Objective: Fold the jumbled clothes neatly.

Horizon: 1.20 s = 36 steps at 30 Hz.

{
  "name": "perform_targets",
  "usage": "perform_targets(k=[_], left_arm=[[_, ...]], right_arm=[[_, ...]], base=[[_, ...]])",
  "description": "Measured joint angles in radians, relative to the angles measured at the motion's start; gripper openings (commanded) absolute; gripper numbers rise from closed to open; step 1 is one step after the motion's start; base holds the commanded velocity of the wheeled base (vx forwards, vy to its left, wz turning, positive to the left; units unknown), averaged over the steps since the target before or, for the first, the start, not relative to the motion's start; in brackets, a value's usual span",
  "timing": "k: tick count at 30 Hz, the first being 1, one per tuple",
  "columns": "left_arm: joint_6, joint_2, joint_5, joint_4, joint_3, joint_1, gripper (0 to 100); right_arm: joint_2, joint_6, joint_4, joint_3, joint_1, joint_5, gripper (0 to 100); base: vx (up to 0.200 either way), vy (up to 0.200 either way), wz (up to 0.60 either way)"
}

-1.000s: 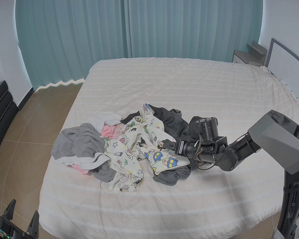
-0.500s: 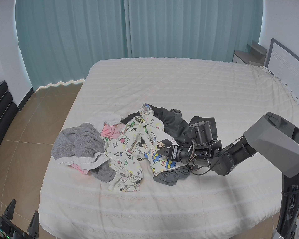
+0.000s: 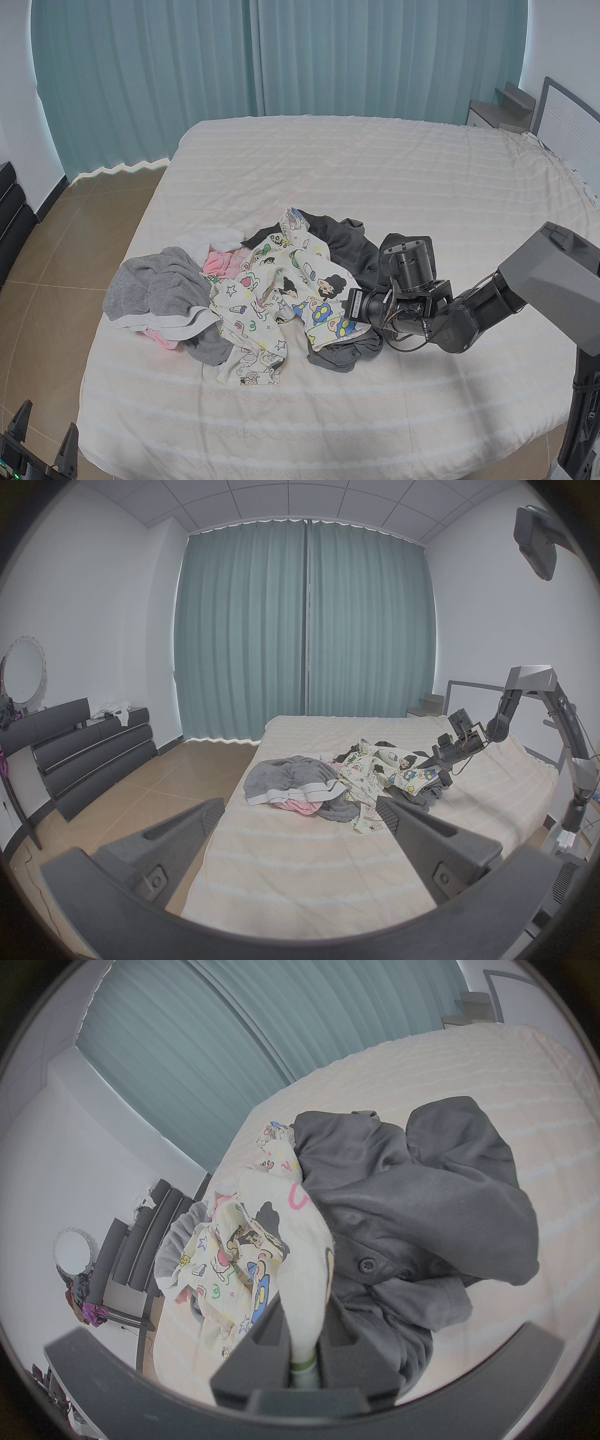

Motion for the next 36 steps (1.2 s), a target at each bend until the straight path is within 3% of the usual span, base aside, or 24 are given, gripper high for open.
perform_targets(k=[17, 18, 28, 36], left_arm=[[0.006, 0.0, 0.001, 0.0, 0.0, 0.0, 100], [0.006, 0.0, 0.001, 0.0, 0.0, 0.0, 100], [0.008, 0.0, 0.001, 0.0, 0.0, 0.0, 100], [0.008, 0.0, 0.001, 0.0, 0.0, 0.0, 100]], right_arm=[[-0.34, -0.001, 0.005, 0.243, 0.064, -0.014, 0], [-0.354, -0.001, 0.006, 0.254, 0.065, -0.012, 100], [-0.297, 0.018, 0.001, 0.35, 0.044, 0.032, 100], [-0.249, 0.102, -0.074, 0.411, 0.067, 0.051, 100]], base=[[0.0, 0.0, 0.0], [0.0, 0.0, 0.0], [0.0, 0.0, 0.0], [0.0, 0.0, 0.0]])
